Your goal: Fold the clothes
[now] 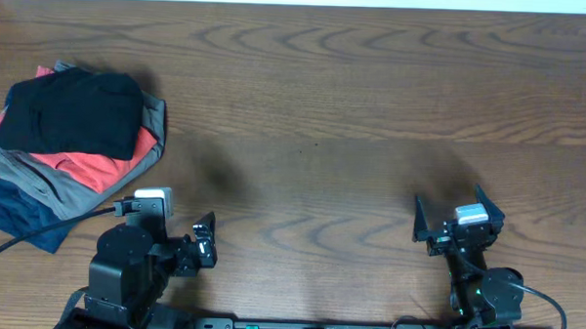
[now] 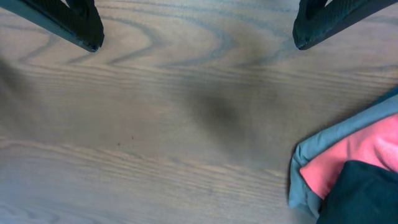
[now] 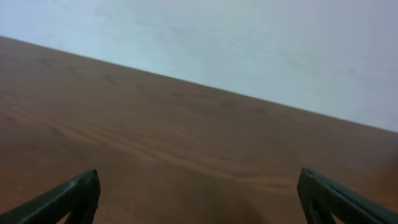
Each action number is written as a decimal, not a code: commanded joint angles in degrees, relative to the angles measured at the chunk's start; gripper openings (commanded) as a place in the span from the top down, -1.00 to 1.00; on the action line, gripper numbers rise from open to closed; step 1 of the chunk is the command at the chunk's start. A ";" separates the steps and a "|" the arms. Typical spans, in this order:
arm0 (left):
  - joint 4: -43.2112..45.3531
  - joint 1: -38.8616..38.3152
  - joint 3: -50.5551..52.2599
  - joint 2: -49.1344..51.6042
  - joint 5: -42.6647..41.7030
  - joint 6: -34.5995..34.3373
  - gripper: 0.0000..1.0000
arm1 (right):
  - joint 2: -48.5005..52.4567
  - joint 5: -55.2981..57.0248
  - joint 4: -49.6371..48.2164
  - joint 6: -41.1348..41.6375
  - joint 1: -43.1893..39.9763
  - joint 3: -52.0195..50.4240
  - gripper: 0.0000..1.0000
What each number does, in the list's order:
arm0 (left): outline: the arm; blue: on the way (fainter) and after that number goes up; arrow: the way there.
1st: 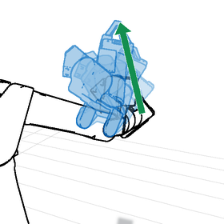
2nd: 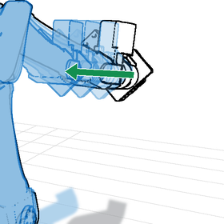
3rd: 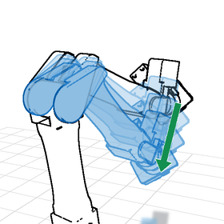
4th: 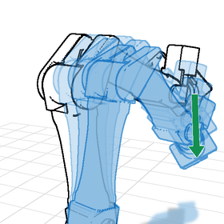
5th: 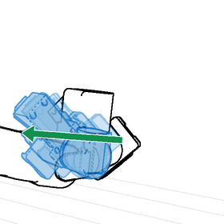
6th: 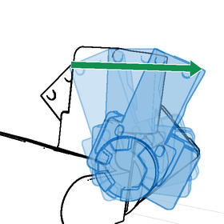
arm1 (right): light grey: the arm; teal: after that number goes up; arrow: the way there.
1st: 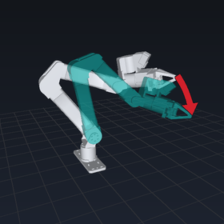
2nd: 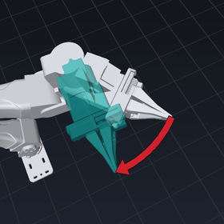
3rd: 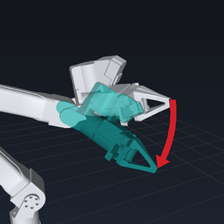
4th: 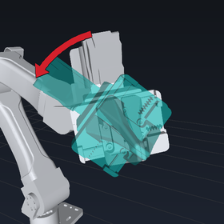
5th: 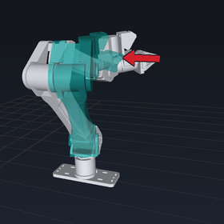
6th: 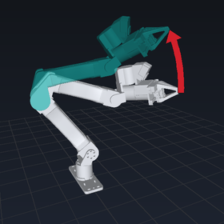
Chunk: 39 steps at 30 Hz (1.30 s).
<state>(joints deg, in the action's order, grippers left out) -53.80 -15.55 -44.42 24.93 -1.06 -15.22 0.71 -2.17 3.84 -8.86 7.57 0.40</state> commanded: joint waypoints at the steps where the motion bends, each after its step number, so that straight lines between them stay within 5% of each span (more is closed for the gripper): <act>1: -0.15 -0.24 -0.02 -0.24 0.63 -0.50 -0.95 | -0.37 -1.27 0.17 0.02 -0.48 -0.09 -0.98; 31: -0.48 -0.09 -0.02 -0.26 0.96 0.20 -0.96 | -0.33 -1.27 0.17 0.02 -0.48 -0.09 -0.98; 39: 1.29 10.29 6.62 -5.05 2.23 2.75 -0.96 | -0.33 -1.27 0.17 0.02 -0.48 -0.09 -0.98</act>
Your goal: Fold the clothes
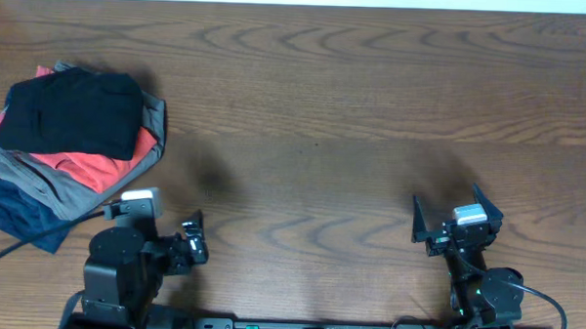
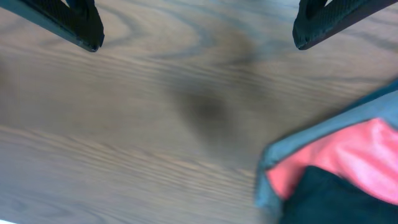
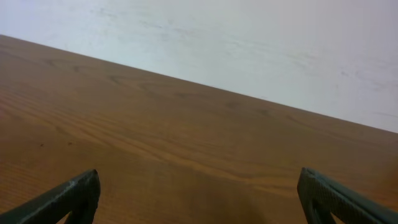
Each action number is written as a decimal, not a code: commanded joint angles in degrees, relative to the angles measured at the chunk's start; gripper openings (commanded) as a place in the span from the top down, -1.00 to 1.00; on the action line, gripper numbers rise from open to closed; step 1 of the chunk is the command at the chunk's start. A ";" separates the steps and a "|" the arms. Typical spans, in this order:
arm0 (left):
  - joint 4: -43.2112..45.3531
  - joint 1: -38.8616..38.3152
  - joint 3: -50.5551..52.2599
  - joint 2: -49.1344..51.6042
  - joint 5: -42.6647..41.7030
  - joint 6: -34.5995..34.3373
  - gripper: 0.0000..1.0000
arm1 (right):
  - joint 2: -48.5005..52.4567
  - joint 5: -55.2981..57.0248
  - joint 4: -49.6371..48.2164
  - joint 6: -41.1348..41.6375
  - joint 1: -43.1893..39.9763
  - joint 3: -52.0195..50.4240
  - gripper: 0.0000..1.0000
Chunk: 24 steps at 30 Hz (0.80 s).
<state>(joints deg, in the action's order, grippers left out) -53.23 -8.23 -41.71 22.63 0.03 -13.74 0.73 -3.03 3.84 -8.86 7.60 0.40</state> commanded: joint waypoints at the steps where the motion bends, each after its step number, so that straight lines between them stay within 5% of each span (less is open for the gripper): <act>1: 2.51 4.15 6.43 -4.39 1.11 1.27 -0.96 | -0.35 -0.42 0.17 0.02 -0.50 -0.09 -0.98; 15: 43.28 6.93 38.36 -21.27 1.16 1.31 -0.96 | -0.35 -0.42 0.17 0.02 -0.50 -0.09 -0.98; 24: 49.64 6.86 41.48 -22.58 1.92 1.01 -0.96 | -0.35 -0.42 0.17 0.02 -0.50 -0.09 -0.98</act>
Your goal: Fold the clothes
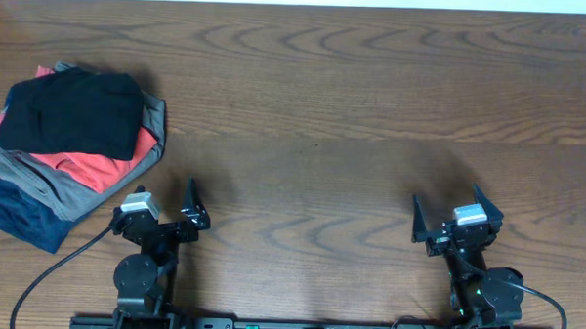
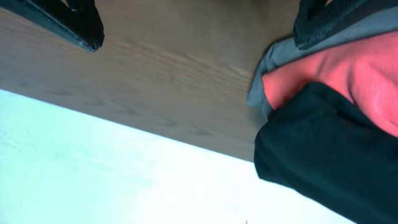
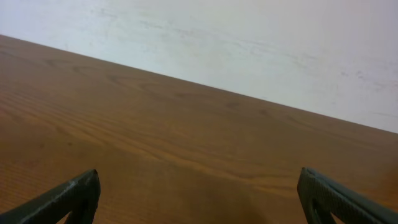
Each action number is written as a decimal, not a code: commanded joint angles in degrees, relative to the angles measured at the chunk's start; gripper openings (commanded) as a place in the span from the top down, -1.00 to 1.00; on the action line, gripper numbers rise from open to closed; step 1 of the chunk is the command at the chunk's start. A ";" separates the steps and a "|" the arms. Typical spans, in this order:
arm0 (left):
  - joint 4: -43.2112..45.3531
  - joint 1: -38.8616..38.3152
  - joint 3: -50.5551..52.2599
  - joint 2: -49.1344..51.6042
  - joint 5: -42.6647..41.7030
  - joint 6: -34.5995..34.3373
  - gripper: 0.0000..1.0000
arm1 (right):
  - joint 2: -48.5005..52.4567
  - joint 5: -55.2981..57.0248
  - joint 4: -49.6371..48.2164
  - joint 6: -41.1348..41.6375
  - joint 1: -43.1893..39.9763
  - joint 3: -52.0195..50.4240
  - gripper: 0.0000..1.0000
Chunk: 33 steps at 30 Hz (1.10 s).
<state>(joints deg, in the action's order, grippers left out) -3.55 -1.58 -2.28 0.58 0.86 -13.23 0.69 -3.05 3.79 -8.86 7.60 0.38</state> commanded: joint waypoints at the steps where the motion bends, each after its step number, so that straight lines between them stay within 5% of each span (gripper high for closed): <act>1: 0.02 0.22 2.05 -0.52 0.85 0.31 -0.96 | -0.31 -0.39 0.22 0.02 -0.50 -0.07 -0.98; 33: -0.48 0.22 2.05 -0.35 -0.20 -0.13 -0.95 | -0.31 -0.39 0.22 0.02 -0.50 -0.07 -0.99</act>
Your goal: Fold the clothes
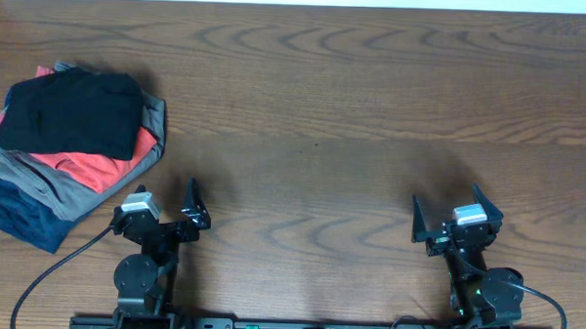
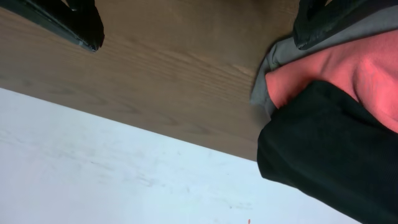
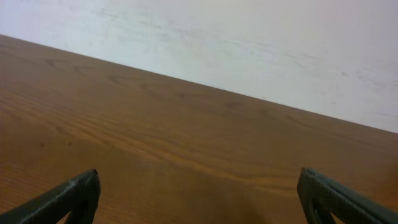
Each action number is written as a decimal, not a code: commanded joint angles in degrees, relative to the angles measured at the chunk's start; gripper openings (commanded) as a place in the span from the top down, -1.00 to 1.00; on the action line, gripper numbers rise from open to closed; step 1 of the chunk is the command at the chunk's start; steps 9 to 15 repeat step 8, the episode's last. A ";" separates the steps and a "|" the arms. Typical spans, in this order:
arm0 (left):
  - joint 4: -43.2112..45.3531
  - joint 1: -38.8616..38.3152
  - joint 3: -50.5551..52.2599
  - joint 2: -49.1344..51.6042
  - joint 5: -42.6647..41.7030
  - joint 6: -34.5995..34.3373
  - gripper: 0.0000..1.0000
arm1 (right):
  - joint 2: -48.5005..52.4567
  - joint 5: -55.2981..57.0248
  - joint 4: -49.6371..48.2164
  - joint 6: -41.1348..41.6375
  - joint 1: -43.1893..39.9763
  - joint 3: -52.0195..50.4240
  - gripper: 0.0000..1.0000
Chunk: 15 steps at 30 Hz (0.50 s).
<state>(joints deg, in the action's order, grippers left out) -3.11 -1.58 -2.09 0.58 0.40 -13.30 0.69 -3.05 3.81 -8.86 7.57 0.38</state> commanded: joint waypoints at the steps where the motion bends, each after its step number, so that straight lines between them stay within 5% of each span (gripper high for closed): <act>1: -0.92 0.22 1.86 -0.35 0.26 -0.04 -0.96 | -0.31 -0.39 0.20 0.02 -0.48 -0.07 -0.99; 15: -0.94 0.22 1.86 -0.35 0.26 -0.07 -0.96 | -0.31 -0.39 0.20 0.02 -0.48 -0.07 -0.98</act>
